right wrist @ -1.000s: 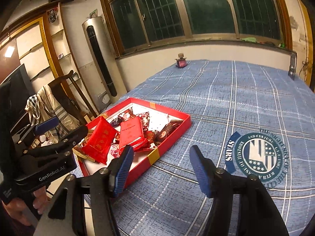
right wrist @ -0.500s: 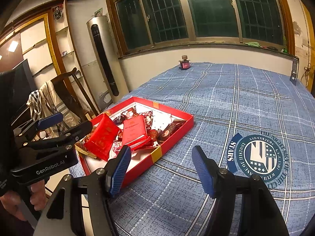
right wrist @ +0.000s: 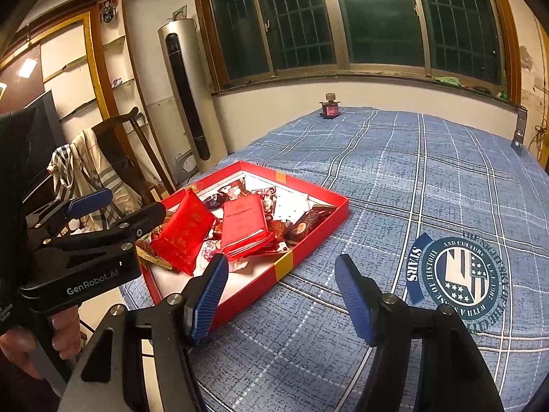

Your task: Organize snacks

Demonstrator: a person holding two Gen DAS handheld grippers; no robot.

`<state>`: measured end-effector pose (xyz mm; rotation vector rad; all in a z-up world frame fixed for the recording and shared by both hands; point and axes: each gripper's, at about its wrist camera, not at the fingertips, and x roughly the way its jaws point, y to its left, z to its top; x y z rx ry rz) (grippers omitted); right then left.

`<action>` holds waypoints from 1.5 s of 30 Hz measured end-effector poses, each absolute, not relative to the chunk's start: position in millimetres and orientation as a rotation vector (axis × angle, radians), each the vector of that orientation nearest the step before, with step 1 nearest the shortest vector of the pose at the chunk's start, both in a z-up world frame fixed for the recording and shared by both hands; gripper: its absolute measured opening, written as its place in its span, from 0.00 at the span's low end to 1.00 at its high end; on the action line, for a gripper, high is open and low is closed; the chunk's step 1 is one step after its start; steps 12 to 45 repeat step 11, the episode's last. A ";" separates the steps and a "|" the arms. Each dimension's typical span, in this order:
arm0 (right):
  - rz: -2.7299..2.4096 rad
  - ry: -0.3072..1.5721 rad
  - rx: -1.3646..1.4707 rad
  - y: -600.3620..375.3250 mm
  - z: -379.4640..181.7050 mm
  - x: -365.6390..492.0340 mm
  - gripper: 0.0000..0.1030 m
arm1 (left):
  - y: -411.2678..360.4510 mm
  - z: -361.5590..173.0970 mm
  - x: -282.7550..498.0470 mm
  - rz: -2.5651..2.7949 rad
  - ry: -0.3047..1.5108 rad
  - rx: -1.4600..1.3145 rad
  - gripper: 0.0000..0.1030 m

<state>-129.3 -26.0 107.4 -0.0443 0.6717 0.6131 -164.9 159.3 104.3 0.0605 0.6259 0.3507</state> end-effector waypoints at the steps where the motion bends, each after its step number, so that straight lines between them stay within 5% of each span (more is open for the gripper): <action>1: 0.616 0.671 -0.049 -24.2 107.2 -129.8 0.65 | 160.7 103.2 -164.4 0.348 0.633 0.055 0.82; 45: 0.614 0.676 -0.104 -10.2 99.1 -131.9 0.65 | 168.9 99.5 -165.7 0.342 0.623 0.022 0.82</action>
